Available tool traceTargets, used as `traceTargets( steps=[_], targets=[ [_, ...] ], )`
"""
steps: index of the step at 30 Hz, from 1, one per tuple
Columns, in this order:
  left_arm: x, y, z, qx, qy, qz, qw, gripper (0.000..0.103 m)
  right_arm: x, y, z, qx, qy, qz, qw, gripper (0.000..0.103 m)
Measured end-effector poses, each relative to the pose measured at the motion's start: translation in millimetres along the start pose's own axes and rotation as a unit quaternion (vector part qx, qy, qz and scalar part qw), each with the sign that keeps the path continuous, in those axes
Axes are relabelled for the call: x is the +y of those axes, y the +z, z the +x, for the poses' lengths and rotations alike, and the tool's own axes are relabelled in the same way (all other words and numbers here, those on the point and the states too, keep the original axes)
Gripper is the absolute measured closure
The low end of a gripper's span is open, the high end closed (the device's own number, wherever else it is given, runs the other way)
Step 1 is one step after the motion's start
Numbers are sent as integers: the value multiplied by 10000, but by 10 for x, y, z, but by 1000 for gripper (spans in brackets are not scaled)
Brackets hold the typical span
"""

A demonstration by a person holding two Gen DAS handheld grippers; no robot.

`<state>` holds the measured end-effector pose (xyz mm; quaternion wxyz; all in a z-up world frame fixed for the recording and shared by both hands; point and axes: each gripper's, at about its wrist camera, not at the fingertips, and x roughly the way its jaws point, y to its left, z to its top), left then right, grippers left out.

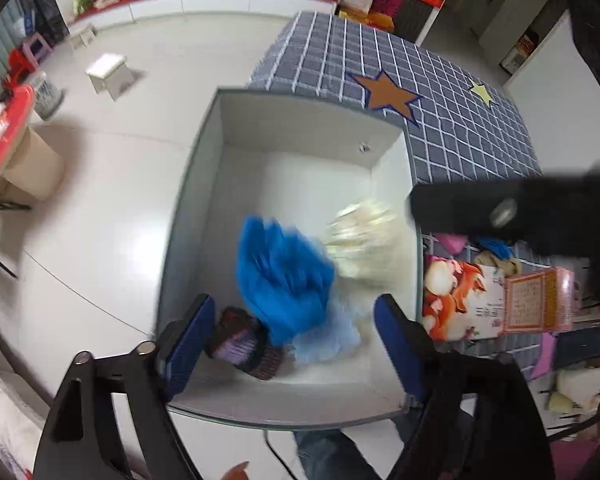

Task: Organize soft objects
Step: 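Open both grippers to drop the scrunchie and blue cloth into the box, then grasp the pink sock with the right gripper while the left grasps a blue glove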

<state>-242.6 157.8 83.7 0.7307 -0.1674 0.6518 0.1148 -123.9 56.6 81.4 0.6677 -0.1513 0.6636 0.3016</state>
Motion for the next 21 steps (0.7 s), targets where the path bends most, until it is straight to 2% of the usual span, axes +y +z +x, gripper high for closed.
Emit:
traceTargets(
  steps=[3, 5, 8, 12, 15, 18, 21],
  targets=[
    [29, 9, 37, 130, -440, -273, 9986, 11, -149, 8, -114, -32, 1, 175, 9998, 16],
    [4, 38, 2, 74, -664, -349, 9972, 11, -287, -36, -242, -145, 14, 334, 9993, 16],
    [-201, 166, -115, -142, -753, -88, 9970, 11, -657, -148, -473, -229, 32, 739, 9970, 16],
    [-700, 431, -197, -335, -731, 559, 9952, 11, -1301, -372, -810, -330, -213, 1354, 9900, 16],
    [-1171, 568, -111, -337, -526, 1218, 9906, 11, -1766, -542, -1036, -396, -500, 1802, 9816, 16],
    [-1669, 657, 140, -118, -276, 1915, 9810, 11, -2291, -764, -1179, -429, -800, 2363, 9674, 16],
    [-2085, 791, 483, 183, -220, 2451, 9691, 11, -2665, -994, -1161, -353, -749, 2837, 9553, 16]
  ],
)
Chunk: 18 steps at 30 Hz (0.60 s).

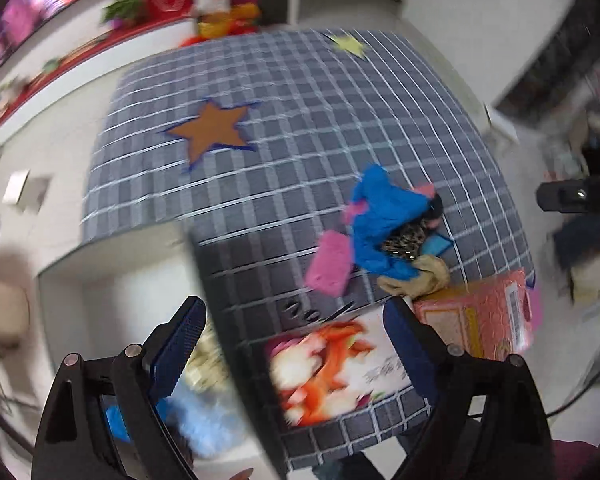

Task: Organize soft objects
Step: 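Grasp the pink sock with the right gripper while the left grasps a blue glove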

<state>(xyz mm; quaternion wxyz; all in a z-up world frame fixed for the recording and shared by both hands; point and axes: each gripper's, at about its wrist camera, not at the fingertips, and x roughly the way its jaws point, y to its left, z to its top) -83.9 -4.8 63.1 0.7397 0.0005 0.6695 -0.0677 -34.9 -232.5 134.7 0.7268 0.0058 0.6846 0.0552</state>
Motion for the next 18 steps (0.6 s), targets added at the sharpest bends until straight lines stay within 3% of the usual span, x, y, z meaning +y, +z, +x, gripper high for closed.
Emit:
traceTargets(
  steps=[7, 11, 15, 18],
  targets=[
    [-398, 527, 731, 580, 90, 602, 9965, 11, -551, 30, 511, 530, -213, 279, 9980, 16],
    [-519, 611, 1026, 815, 165, 738, 9938, 11, -654, 193, 900, 835, -272, 143, 9960, 16],
    [-446, 750, 1248, 866, 432, 562, 9937, 11, -605, 437, 1269, 1028, -306, -143, 9941, 16],
    [-152, 921, 1332, 811, 593, 197, 9947, 11, -507, 618, 1480, 1015, -331, -342, 9937, 16]
  ],
)
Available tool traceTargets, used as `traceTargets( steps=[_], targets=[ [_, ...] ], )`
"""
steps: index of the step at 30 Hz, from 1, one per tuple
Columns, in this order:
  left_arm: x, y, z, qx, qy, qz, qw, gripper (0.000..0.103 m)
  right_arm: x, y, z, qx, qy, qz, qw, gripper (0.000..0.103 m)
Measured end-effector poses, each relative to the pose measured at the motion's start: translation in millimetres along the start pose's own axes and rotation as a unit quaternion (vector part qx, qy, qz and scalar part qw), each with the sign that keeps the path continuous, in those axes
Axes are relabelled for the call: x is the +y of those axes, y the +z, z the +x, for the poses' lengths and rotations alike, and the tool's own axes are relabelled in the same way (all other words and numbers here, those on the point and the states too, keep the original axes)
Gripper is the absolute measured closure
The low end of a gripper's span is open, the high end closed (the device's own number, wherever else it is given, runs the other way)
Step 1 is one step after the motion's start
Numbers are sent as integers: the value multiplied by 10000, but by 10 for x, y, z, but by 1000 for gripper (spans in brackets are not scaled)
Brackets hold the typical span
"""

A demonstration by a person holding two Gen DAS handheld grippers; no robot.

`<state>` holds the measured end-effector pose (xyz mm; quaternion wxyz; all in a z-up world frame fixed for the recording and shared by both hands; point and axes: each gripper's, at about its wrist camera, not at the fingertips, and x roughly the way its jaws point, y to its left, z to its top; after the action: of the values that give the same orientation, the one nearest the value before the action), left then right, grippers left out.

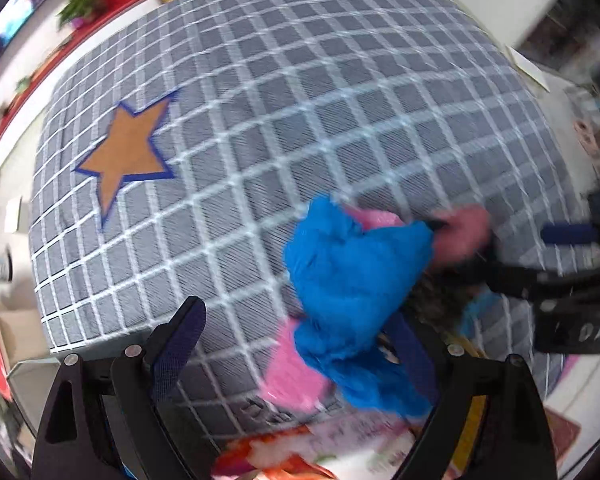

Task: Organize soft objects
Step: 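Grasp the pink sock with the right gripper while the left grasps a blue glove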

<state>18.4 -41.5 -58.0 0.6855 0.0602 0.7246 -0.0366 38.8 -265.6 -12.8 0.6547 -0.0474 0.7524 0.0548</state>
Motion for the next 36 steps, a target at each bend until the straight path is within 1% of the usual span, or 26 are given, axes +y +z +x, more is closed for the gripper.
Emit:
traceTargets(
  steps=[1, 4, 6, 8, 10, 12, 13, 15, 17, 19, 23, 27, 30, 32, 33, 34, 36],
  targets=[
    [133, 78, 50, 43, 85, -139, 9999, 11, 39, 71, 79, 34, -14, -28, 10000, 16],
    [511, 298, 178, 130, 388, -547, 9977, 11, 113, 144, 277, 156, -58, -70, 9998, 16],
    [712, 399, 158, 65, 490, -807, 9955, 11, 143, 151, 378, 206, -390, -228, 9988, 16],
    [916, 471, 55, -31, 470, -1073, 9931, 11, 82, 179, 336, -24, -881, -369, 9954, 16],
    [1035, 484, -55, -102, 430, -1172, 9921, 11, -147, 264, 176, -314, -1304, -198, 9908, 16],
    [1058, 464, -103, -55, 345, -1181, 9924, 11, -365, 352, 27, -456, -1432, 49, 9886, 16],
    [1044, 430, -94, 59, 208, -1192, 9926, 11, -490, 384, -62, -519, -1352, 189, 9893, 16],
    [963, 370, -24, 263, 53, -1225, 9921, 11, -653, 387, -176, -557, -1103, 372, 9916, 16],
    [858, 300, 31, 337, 160, -1229, 9917, 11, -719, 332, -209, -535, -788, 434, 9945, 16],
    [761, 260, 130, 368, 383, -1236, 9909, 11, -700, 279, -166, -443, -580, 366, 9967, 16],
    [639, 210, 312, 500, 338, -1276, 9900, 11, -476, 53, -54, -408, -318, 105, 9986, 16],
    [510, 162, 446, 511, 498, -1301, 9889, 11, -181, -49, 93, -322, -497, -183, 9981, 16],
    [364, 41, 569, 471, 426, -1525, 9863, 11, -46, -96, 295, -172, -570, -359, 9976, 16],
    [336, -21, 679, 524, 295, -1702, 9836, 10, 35, -185, 415, -115, -539, -458, 9974, 1],
    [334, -55, 705, 482, 180, -1805, 9822, 3, 5, -229, 461, -95, -612, -450, 9971, 0],
    [340, -77, 742, 532, 147, -1856, 9811, 0, 60, -292, 503, -77, -592, -425, 9973, 0],
    [330, -117, 789, 508, 24, -1897, 9805, 0, 127, -384, 526, -199, -589, -398, 9973, 0]
  ],
)
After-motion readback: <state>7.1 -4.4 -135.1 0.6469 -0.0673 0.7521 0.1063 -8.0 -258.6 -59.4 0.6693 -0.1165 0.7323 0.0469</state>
